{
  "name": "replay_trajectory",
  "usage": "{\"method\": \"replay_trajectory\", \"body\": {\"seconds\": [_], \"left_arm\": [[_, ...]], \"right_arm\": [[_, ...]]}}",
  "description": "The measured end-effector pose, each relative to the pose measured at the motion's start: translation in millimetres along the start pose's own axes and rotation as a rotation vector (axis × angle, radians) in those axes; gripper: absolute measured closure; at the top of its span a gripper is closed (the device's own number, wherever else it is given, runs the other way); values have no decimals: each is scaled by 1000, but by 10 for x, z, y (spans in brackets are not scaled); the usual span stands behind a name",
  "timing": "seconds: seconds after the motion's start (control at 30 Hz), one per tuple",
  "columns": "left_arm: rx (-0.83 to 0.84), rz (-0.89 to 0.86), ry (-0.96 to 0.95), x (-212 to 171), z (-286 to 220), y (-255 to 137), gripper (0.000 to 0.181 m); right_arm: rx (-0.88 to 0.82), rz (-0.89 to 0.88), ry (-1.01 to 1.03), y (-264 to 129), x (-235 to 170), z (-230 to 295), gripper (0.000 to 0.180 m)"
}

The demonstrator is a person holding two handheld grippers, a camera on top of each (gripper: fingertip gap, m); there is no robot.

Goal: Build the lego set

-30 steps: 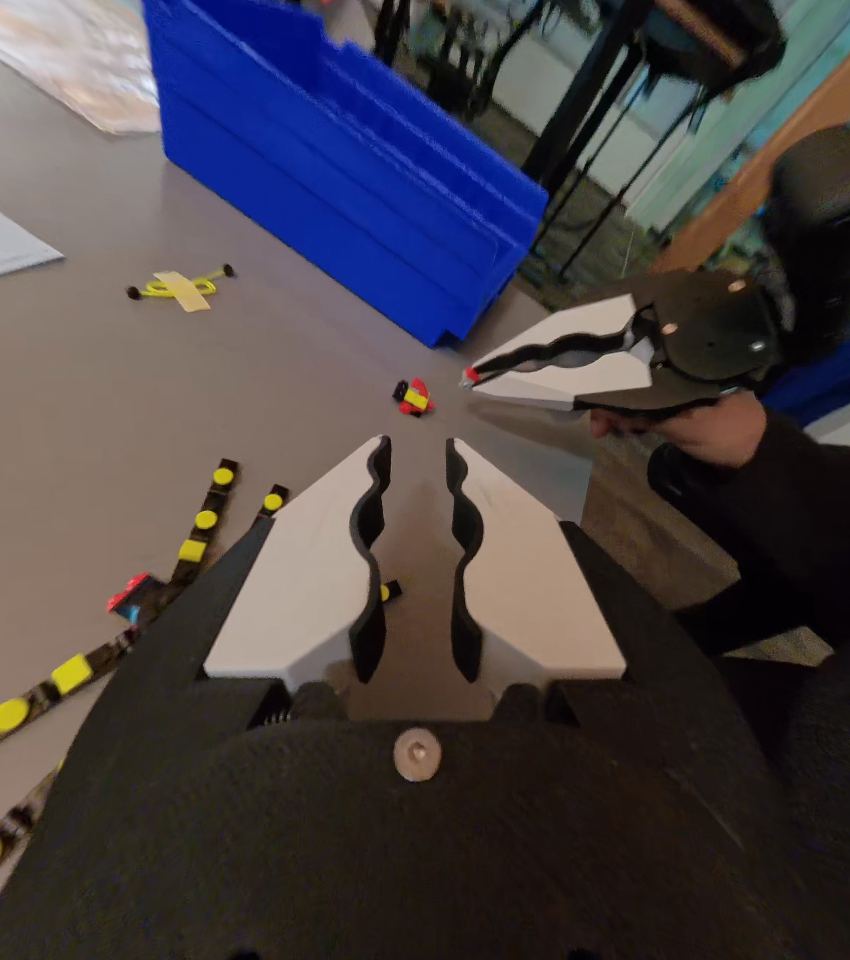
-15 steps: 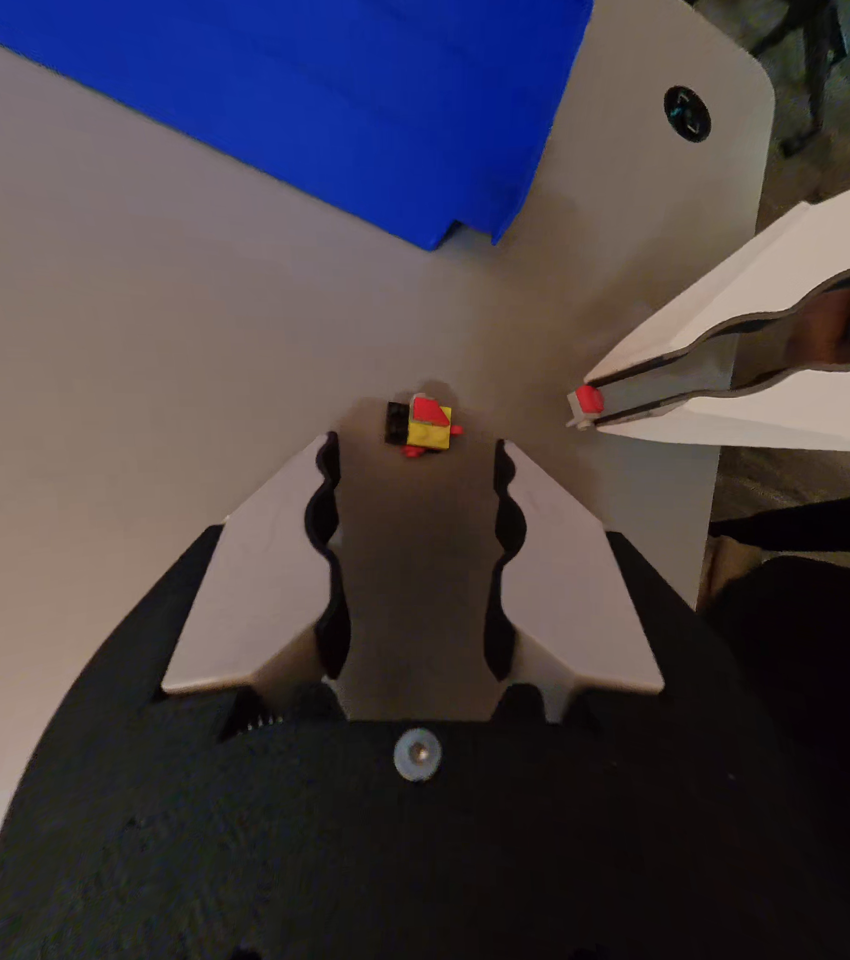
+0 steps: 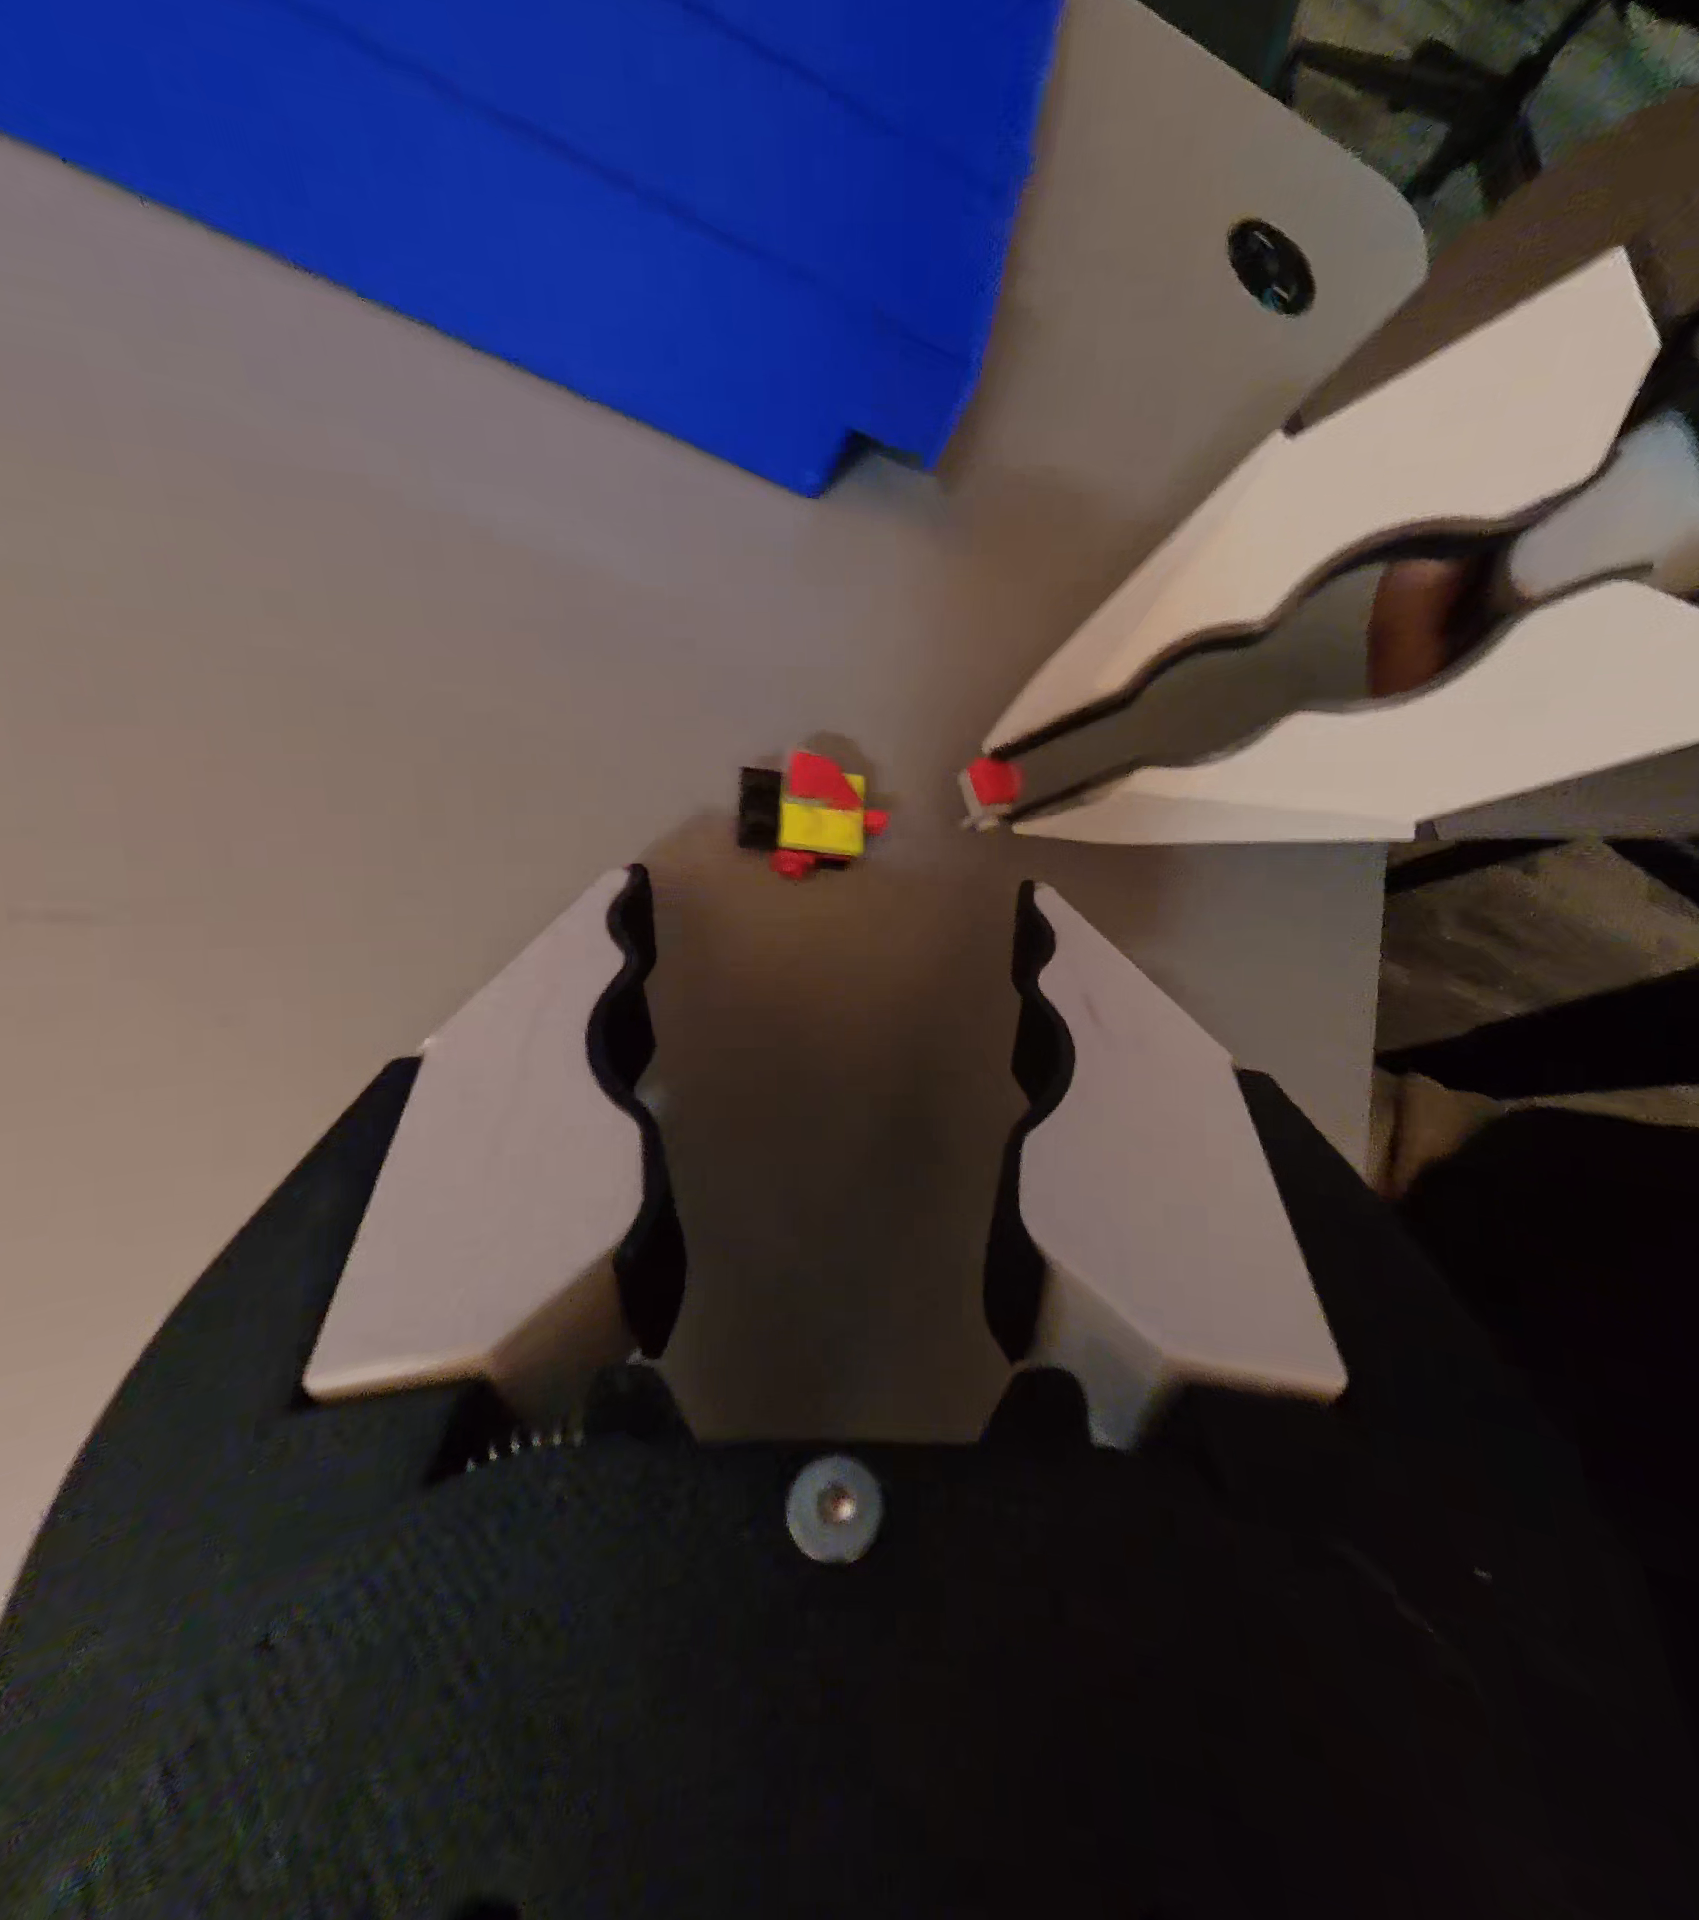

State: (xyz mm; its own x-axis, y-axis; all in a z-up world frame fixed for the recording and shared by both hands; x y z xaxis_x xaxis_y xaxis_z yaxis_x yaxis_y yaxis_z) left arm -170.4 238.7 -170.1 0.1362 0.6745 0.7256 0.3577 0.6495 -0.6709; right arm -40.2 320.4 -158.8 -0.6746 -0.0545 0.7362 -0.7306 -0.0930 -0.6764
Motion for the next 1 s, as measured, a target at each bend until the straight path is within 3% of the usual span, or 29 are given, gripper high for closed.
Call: {"method": "replay_trajectory", "body": {"seconds": [0.17,0.53,0.63,0.83,1.0], "left_arm": [[-88,-34,10,16,36,84,105],[-155,-15,0,-21,-157,53,112],[-130,-22,-80,-17,-104,65,120],[-179,-65,-416,-55,-10,38,144],[-157,-98,-467,-117,-4,-32,149]], "right_arm": [[-43,24,-36,51,7,8,172],[3,-11,-117,-21,37,-58,171],[43,-33,-221,-12,65,-84,171],[88,41,-418,94,143,-63,172],[92,75,-525,154,160,-62,172]]}}
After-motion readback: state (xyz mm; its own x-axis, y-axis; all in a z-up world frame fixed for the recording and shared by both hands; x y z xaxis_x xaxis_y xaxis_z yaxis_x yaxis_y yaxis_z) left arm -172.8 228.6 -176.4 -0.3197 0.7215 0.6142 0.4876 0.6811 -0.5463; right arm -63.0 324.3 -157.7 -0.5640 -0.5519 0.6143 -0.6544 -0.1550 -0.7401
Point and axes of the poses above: each gripper's, where its closed fingertips meet, y out along the fingers, x out of its top, z = x × y across the jaws, the point moved 10 cm from there along -y, back along the fingers, and after that the axes turned 13 degrees about y, right-handed, at the moved point
